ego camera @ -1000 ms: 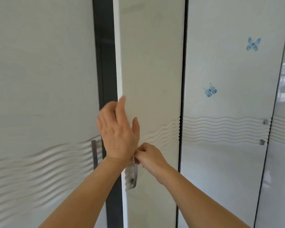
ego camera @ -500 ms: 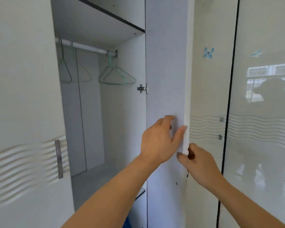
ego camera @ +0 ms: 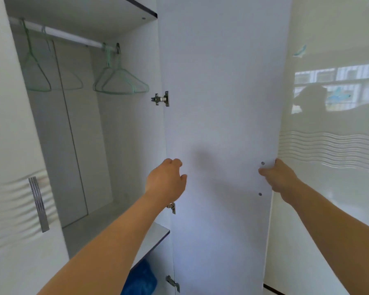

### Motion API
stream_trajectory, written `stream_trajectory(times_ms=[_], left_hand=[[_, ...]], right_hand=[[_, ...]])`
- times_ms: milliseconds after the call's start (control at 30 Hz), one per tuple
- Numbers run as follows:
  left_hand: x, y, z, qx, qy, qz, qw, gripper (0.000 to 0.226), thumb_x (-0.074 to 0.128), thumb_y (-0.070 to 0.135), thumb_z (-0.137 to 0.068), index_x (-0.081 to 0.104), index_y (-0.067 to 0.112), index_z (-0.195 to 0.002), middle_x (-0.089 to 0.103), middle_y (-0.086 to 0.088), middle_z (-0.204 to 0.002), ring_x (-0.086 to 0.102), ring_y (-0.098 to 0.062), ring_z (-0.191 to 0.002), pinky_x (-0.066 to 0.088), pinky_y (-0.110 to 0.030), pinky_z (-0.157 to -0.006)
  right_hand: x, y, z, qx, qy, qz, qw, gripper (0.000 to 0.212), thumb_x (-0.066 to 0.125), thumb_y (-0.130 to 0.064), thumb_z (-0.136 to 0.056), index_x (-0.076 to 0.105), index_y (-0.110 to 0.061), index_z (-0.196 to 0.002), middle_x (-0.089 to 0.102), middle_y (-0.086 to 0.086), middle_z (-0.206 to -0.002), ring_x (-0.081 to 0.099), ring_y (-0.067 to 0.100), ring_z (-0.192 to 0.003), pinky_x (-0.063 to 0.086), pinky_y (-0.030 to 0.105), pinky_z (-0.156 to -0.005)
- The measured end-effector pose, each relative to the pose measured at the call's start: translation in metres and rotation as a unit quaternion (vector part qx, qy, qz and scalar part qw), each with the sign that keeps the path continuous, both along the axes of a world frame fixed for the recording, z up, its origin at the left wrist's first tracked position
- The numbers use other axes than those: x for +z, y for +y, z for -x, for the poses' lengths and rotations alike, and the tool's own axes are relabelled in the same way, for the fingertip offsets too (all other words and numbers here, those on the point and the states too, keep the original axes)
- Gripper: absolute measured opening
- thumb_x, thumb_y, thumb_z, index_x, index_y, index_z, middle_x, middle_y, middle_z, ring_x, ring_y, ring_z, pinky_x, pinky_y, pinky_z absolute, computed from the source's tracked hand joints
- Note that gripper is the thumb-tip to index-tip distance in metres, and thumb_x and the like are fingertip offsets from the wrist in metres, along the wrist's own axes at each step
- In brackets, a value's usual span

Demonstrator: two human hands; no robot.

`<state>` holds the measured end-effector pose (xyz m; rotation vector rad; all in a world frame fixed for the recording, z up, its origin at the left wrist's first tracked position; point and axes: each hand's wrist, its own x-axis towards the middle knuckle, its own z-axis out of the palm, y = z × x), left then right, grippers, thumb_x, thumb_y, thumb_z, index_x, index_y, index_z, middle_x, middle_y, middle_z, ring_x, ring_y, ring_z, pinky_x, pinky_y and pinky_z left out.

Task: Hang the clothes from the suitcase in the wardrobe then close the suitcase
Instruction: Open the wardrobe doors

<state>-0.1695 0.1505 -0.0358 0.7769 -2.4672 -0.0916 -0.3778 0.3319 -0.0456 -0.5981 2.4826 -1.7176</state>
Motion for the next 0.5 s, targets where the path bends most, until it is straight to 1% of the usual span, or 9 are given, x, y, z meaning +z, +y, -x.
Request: stream_trajectory(times_ms=[33, 100, 167, 200, 267, 300, 367, 433, 500], left_hand=[[-0.001, -0.008, -0.003, 0.009, -0.009, -0.006, 1.000, 0.042, 0.045, 0.033, -0.097, 0.043, 0.019, -0.137, 0.049, -0.001, -0.133, 0.057, -0.022, -0.110, 0.047, -0.033, -0.086], [-0.004, -0.025, -0.010, 0.027, -0.025, -0.018, 0.999, 0.043, 0.046, 0.032, -0.097, 0.043, 0.018, -0.137, 0.050, -0.003, -0.132, 0.055, -0.023, -0.113, 0.046, -0.033, -0.087], [-0.008, -0.041, -0.017, 0.046, -0.048, -0.026, 0.997, 0.042, 0.047, 0.031, -0.096, 0.043, 0.018, -0.136, 0.050, -0.003, -0.132, 0.053, -0.025, -0.115, 0.046, -0.035, -0.088], [-0.010, -0.050, -0.020, 0.056, -0.059, -0.028, 0.996, 0.042, 0.047, 0.030, -0.096, 0.044, 0.018, -0.135, 0.049, -0.004, -0.132, 0.053, -0.025, -0.116, 0.045, -0.035, -0.089], [-0.015, -0.066, -0.026, 0.082, -0.089, -0.025, 0.992, 0.038, 0.046, 0.029, -0.096, 0.046, 0.016, -0.132, 0.049, -0.004, -0.131, 0.053, -0.026, -0.115, 0.045, -0.035, -0.088], [-0.018, -0.074, -0.030, 0.094, -0.103, -0.018, 0.990, 0.036, 0.045, 0.027, -0.096, 0.048, 0.015, -0.129, 0.050, -0.005, -0.130, 0.054, -0.026, -0.114, 0.046, -0.035, -0.087], [-0.024, -0.089, -0.038, 0.120, -0.139, -0.009, 0.983, 0.031, 0.045, 0.024, -0.095, 0.051, 0.014, -0.124, 0.053, -0.006, -0.126, 0.056, -0.027, -0.111, 0.046, -0.034, -0.084], [-0.028, -0.098, -0.051, 0.158, -0.183, 0.009, 0.970, 0.030, 0.047, 0.022, -0.094, 0.054, 0.016, -0.122, 0.057, -0.005, -0.125, 0.058, -0.027, -0.112, 0.046, -0.033, -0.083], [-0.032, -0.107, -0.066, 0.197, -0.231, 0.036, 0.952, 0.028, 0.050, 0.021, -0.093, 0.059, 0.018, -0.119, 0.061, -0.003, -0.121, 0.059, -0.025, -0.112, 0.045, -0.031, -0.083]], right_hand=[[0.000, -0.002, 0.003, -0.002, -0.013, 0.007, 1.000, 0.038, 0.059, -0.014, -0.086, 0.044, -0.011, -0.121, 0.048, 0.011, -0.102, 0.045, 0.022, -0.080, 0.034, 0.026, -0.060], [0.000, -0.005, 0.006, -0.007, -0.032, 0.007, 0.999, 0.047, 0.065, -0.020, -0.080, 0.042, -0.017, -0.121, 0.045, 0.008, -0.099, 0.042, 0.021, -0.079, 0.036, 0.028, -0.066], [-0.004, -0.010, 0.004, -0.027, -0.036, 0.003, 0.999, 0.051, 0.066, -0.022, -0.074, 0.041, -0.014, -0.118, 0.045, 0.007, -0.094, 0.043, 0.022, -0.078, 0.034, 0.026, -0.062], [-0.006, -0.015, 0.000, -0.044, -0.031, -0.001, 0.999, 0.052, 0.066, -0.020, -0.074, 0.039, -0.011, -0.118, 0.047, 0.010, -0.099, 0.046, 0.025, -0.083, 0.034, 0.025, -0.060], [-0.014, -0.026, -0.006, -0.099, -0.007, -0.028, 0.995, 0.065, 0.064, -0.018, -0.074, 0.033, 0.001, -0.129, 0.043, 0.016, -0.127, 0.047, 0.033, -0.111, 0.038, 0.028, -0.076], [-0.018, -0.035, -0.014, -0.132, 0.003, -0.042, 0.990, 0.070, 0.060, -0.016, -0.077, 0.028, 0.002, -0.137, 0.035, 0.019, -0.138, 0.041, 0.036, -0.122, 0.037, 0.034, -0.086], [-0.028, -0.057, -0.036, -0.159, 0.017, -0.094, 0.983, 0.069, 0.051, -0.014, -0.088, 0.017, 0.003, -0.145, 0.019, 0.021, -0.150, 0.026, 0.037, -0.136, 0.028, 0.041, -0.105], [-0.032, -0.086, -0.069, -0.105, 0.022, -0.116, 0.987, 0.072, 0.049, -0.017, -0.093, 0.007, 0.000, -0.150, 0.007, 0.016, -0.157, 0.016, 0.032, -0.143, 0.020, 0.039, -0.113], [-0.033, -0.116, -0.105, 0.003, 0.036, -0.092, 0.995, 0.074, 0.055, -0.019, -0.092, 0.013, -0.004, -0.151, 0.015, 0.014, -0.157, 0.024, 0.029, -0.141, 0.026, 0.035, -0.112]])
